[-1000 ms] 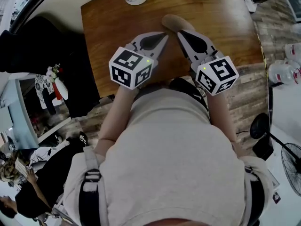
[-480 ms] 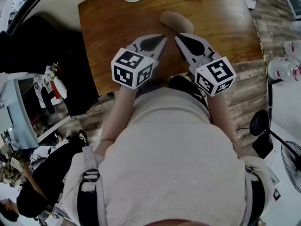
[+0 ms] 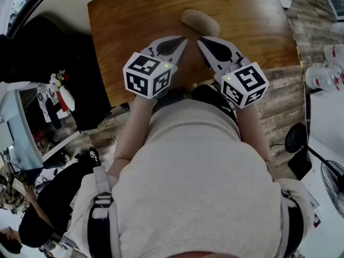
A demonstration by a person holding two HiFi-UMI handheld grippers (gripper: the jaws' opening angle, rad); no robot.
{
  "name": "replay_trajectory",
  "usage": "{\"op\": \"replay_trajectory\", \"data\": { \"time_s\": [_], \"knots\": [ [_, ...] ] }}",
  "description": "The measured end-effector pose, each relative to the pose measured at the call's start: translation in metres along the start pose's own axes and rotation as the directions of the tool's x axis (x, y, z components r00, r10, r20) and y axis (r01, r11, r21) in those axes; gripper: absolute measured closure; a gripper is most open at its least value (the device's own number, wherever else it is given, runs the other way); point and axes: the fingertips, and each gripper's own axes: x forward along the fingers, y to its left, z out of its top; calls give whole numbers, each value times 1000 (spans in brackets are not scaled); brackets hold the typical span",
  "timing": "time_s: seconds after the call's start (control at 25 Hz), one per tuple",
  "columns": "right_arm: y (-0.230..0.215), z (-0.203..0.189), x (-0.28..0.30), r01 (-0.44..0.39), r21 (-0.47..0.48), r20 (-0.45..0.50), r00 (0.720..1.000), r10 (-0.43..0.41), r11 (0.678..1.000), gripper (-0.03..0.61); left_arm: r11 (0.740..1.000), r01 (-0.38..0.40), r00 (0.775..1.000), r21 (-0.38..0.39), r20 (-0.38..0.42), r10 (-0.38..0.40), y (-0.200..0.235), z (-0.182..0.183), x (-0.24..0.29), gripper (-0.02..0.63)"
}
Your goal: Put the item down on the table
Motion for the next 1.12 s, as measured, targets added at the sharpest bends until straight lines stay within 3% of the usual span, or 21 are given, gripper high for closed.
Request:
{"op": "replay_trajectory", "data": {
  "time_s": [1.12],
  "knots": [
    [-3, -4, -11, 27, 19, 1, 1000, -27, 999, 569, 999, 8, 999, -39, 37, -7, -6, 2, -6, 600]
  ]
}}
